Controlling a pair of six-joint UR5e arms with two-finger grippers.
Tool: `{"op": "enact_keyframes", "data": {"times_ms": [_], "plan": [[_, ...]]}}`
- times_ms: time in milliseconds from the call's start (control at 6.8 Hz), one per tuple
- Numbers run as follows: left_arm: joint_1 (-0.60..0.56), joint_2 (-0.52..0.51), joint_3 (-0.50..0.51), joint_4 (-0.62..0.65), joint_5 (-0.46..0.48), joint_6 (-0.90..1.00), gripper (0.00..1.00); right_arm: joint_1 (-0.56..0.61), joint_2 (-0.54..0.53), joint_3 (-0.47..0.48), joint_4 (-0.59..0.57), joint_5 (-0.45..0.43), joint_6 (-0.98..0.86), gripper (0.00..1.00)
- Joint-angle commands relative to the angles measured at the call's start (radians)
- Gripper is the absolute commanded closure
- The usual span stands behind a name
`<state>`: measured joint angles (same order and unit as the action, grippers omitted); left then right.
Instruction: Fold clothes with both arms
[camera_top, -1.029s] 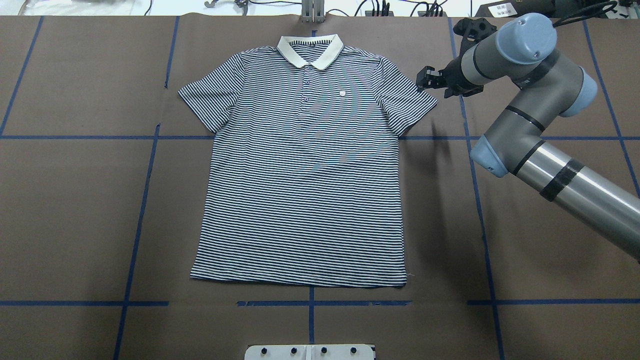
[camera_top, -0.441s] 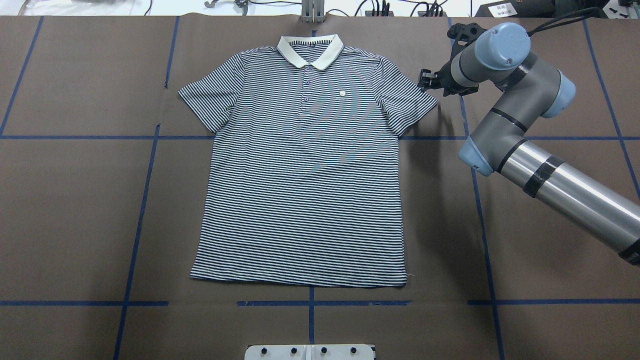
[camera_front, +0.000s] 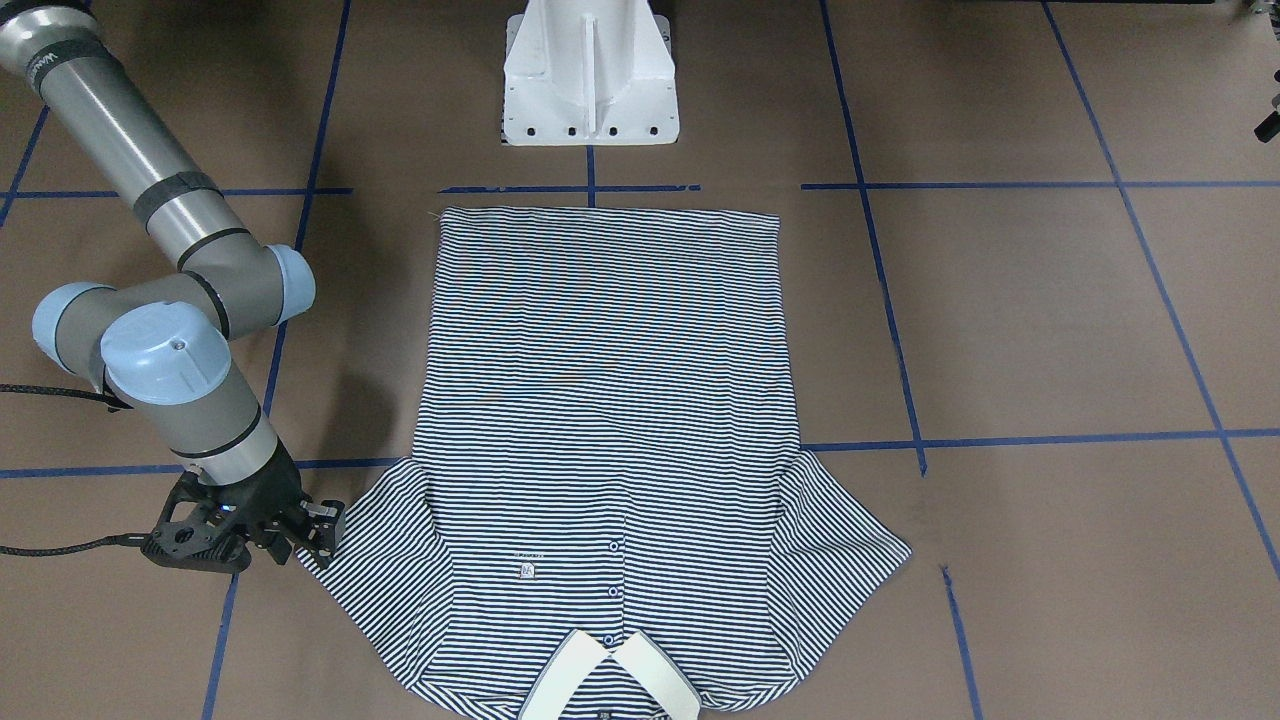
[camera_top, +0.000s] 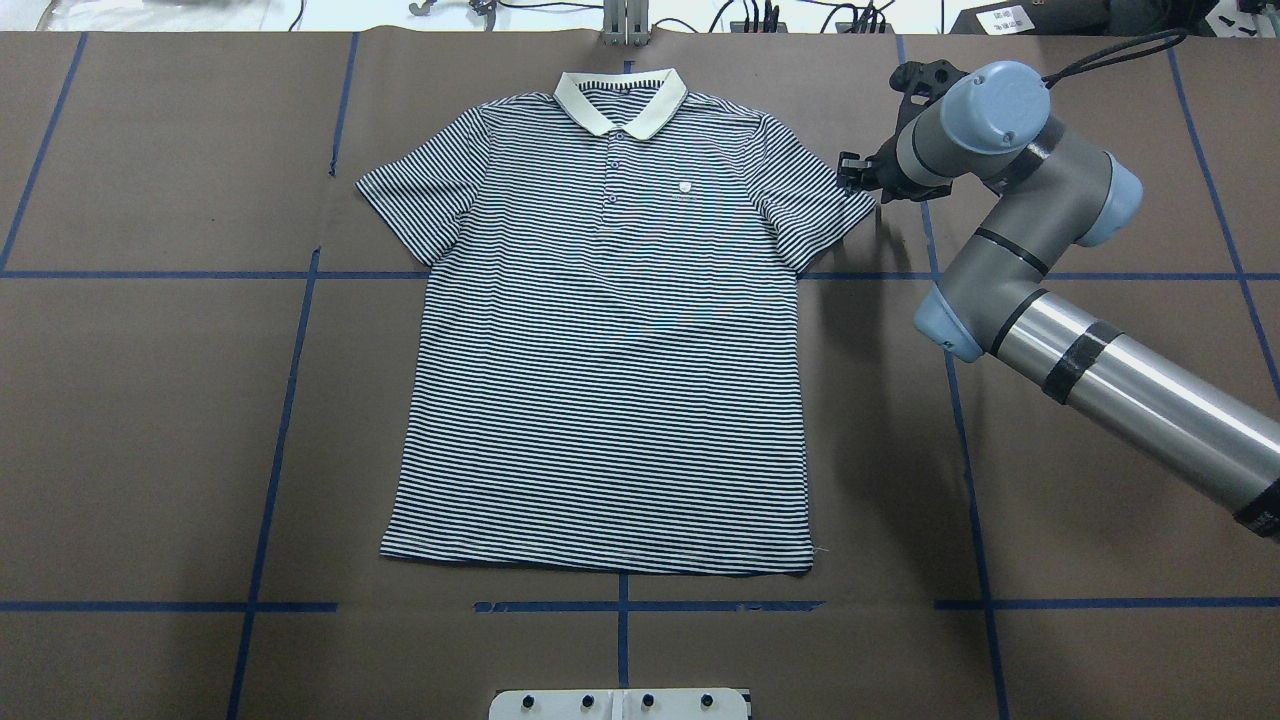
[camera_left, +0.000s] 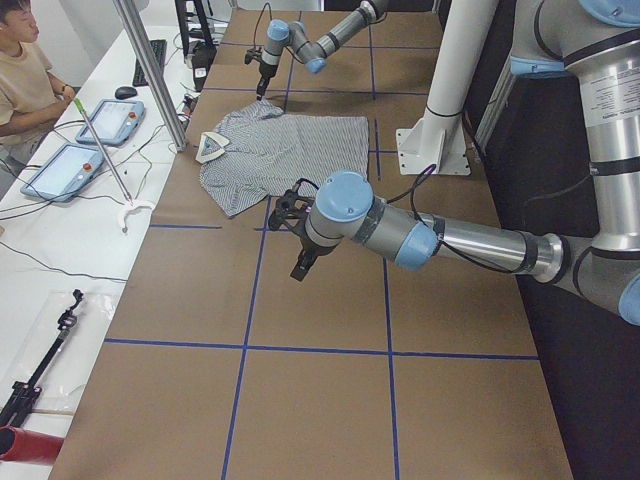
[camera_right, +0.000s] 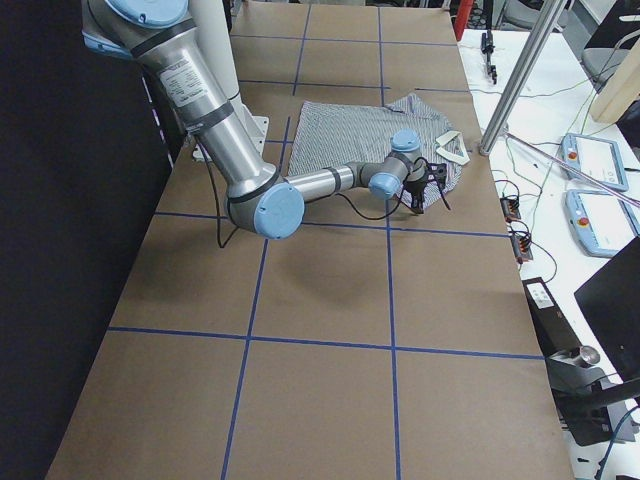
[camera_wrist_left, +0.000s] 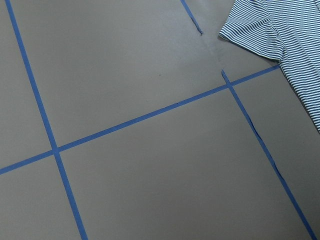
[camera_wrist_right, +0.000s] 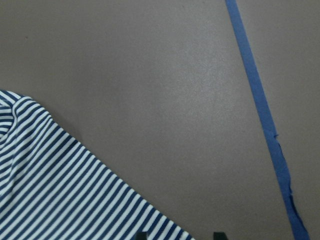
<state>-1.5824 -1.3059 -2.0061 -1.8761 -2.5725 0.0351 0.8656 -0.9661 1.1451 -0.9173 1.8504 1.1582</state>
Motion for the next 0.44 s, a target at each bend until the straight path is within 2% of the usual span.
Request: {"op": "enact_keyframes", "data": {"times_ms": [0, 147, 294], "plan": [[0.001, -0.001, -0.002, 0.0, -0.002, -0.001, 0.0, -0.002, -0.02, 0.001, 0.0, 0.0, 0.0, 0.47], [0.001, -0.001, -0.003, 0.0, -0.002, -0.001, 0.0, -0.002, -0.023, 0.002, 0.0, 0.0, 0.001, 0.55], [0.001, -0.001, -0.005, 0.0, -0.002, -0.001, 0.0, -0.002, -0.025, 0.002, 0.0, 0.0, 0.001, 1.0]]}}
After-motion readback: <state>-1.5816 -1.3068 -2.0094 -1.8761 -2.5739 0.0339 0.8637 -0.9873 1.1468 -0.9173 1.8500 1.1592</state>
